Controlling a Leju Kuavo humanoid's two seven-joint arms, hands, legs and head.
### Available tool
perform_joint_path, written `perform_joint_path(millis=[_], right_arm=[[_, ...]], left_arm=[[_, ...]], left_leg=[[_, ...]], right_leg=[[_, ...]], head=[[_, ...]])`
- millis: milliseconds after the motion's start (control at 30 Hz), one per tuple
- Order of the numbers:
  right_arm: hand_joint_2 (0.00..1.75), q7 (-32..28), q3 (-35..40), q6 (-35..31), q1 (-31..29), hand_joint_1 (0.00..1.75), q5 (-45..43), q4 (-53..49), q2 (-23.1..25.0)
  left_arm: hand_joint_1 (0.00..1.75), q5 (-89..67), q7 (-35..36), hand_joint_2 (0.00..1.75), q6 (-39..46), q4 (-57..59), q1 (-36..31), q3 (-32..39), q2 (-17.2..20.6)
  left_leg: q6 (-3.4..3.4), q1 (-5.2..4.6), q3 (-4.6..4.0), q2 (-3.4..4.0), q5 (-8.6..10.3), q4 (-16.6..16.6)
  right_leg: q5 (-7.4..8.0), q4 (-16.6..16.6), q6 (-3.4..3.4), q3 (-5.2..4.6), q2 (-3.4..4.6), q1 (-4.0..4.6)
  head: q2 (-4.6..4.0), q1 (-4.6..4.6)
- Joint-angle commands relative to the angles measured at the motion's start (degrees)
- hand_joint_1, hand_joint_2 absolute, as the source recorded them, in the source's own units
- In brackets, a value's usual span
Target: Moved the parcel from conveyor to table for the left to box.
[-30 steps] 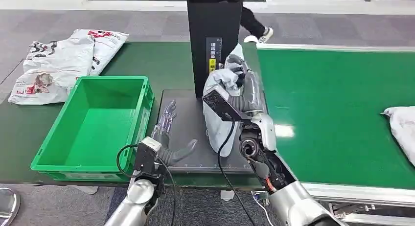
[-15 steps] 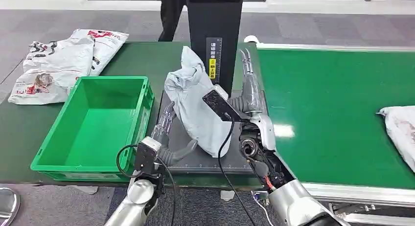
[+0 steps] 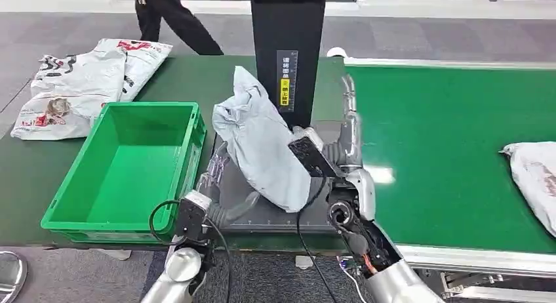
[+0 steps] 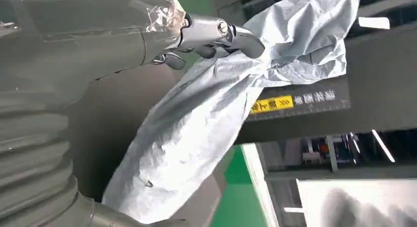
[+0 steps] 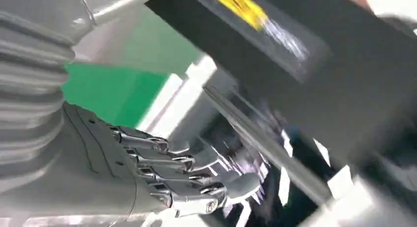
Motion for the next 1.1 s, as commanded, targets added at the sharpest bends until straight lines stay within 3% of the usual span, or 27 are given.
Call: perform_joint_path(millis=[33,133,300,500,600,733,900,1100], right_arm=[[1.75,-0.56,-5.58,-1.66,8.88,0.00,1.32,-27.65,-3.69],[1.75,-7.42,-12.54,-1.66,11.75,0.00,1.43,-32.31,0.37],[1.75,-14.62,-18.04,-1.66,15.20,0.00,1.07,-38.88,4.04],[1.75,-15.42,-19.31,-1.66,14.92,0.00,2.64,-40.48,6.30],[1.75,-14.01,-18.17,-1.66,14.09,0.00,2.12,-40.12,5.75],[1.75,-13.87,-18.02,-1.66,13.66,0.00,2.06,-39.75,5.72],[1.75,-13.18,-16.91,-1.66,11.91,0.00,1.80,-38.12,5.38],[1.75,-13.11,-16.68,-1.66,11.24,0.00,1.37,-37.26,5.12]], left_arm=[[0.00,-0.52,-0.14,1.75,0.23,0.82,0.16,3.48,0.74],[0.00,-1.08,-0.09,1.75,-0.01,1.14,-0.16,3.39,0.51],[0.00,-10.35,3.27,1.75,2.25,3.59,-2.01,1.55,1.22],[0.00,-26.81,7.69,1.75,6.64,7.59,-6.81,-3.04,1.40],[0.00,-45.33,12.38,1.75,10.90,10.07,-10.78,-8.52,2.61],[0.00,-47.70,13.47,1.75,11.37,10.88,-11.41,-9.02,2.35],[0.00,-61.69,17.31,1.75,11.44,20.23,-17.30,-13.62,2.46],[0.00,-63.21,16.99,1.75,9.68,25.58,-20.17,-14.97,1.50]], left_leg=[[-0.02,0.04,0.04,-0.11,-0.02,-0.03],[-0.04,0.02,0.11,-0.10,-0.02,-0.10],[-0.04,0.03,0.05,-0.13,-0.02,-0.05],[-0.04,0.01,0.10,-0.16,0.02,-0.08],[-0.04,0.03,0.07,-0.17,0.02,-0.04],[-0.03,0.02,0.13,-0.04,0.00,-0.04],[-0.04,0.02,0.24,-0.02,0.03,-0.10],[-0.03,0.01,0.20,0.09,-0.01,-0.05]], right_leg=[[-0.04,-0.06,-0.02,0.10,-0.13,0.04],[-0.03,-0.11,-0.04,0.14,-0.12,0.03],[-0.05,-0.05,-0.04,0.08,-0.16,0.04],[-0.03,-0.08,-0.05,0.14,-0.18,0.02],[-0.02,-0.06,-0.04,0.10,-0.19,0.03],[-0.01,-0.07,-0.02,0.14,-0.08,0.03],[0.01,-0.12,-0.05,0.22,-0.04,0.03],[0.03,-0.07,-0.02,0.16,0.09,0.01]], head=[[0.00,0.00],[0.00,0.00],[0.00,0.00],[0.00,0.00],[0.00,0.00],[0.02,0.00],[0.00,0.00],[0.00,0.00]])
